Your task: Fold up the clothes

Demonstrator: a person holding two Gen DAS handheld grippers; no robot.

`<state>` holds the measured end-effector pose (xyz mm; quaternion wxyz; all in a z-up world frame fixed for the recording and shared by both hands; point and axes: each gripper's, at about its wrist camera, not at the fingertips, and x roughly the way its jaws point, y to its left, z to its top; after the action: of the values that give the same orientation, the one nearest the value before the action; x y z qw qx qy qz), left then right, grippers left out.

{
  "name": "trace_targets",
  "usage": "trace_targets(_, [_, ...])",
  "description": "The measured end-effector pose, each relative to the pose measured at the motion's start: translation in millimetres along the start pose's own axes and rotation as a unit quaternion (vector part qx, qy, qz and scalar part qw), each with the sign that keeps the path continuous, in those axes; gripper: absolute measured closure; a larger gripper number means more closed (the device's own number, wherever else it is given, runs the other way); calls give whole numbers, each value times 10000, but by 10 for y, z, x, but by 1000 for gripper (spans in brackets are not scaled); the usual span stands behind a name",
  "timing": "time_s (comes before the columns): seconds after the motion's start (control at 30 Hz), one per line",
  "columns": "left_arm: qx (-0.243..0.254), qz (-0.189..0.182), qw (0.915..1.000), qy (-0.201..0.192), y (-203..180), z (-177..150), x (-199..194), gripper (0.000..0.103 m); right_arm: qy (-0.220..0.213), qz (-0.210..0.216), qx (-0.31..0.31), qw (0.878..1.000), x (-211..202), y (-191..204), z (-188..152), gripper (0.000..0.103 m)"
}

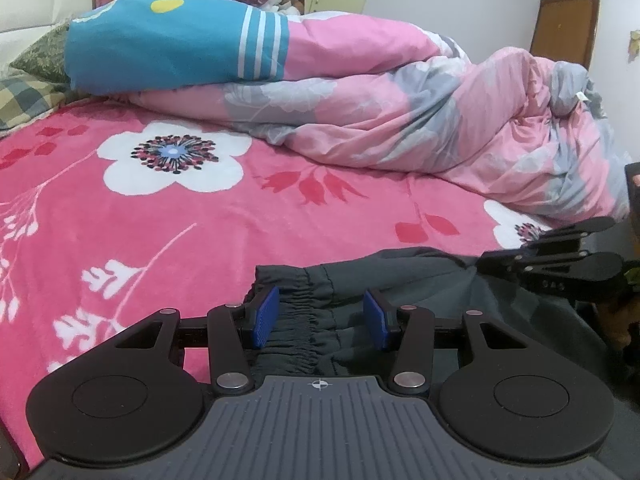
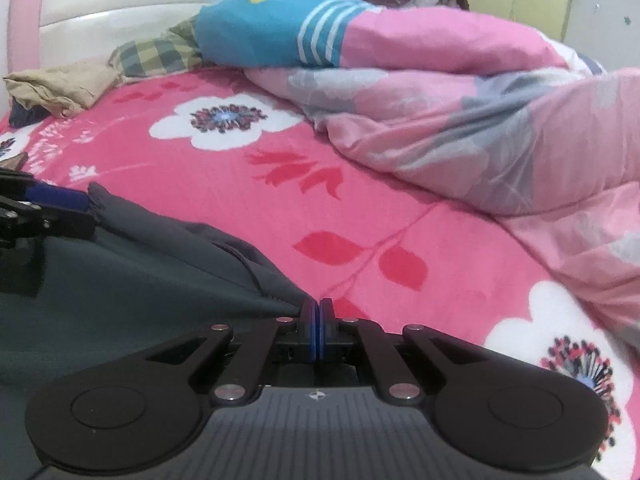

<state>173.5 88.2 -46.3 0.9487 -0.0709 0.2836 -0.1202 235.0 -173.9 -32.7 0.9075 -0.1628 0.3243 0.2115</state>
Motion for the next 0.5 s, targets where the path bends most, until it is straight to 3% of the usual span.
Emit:
trace_targets(0.2, [31, 205, 9998, 38, -3, -14, 37, 54, 92, -236, -97, 9996, 118, 95, -73, 100])
trace_targets(0.37, [15, 257, 9997, 34, -4, -13, 20, 53, -61, -424, 63, 9991, -82, 59, -7, 91])
trace_targets(0.43, [-2, 250, 9997, 30, 2, -9, 11, 53, -191, -480, 151, 9986, -221, 53, 47, 80])
trace_targets(0.5, [-39, 229, 9997, 29, 12, -3, 1, 52, -391, -515, 145, 9978, -379, 79, 130, 78])
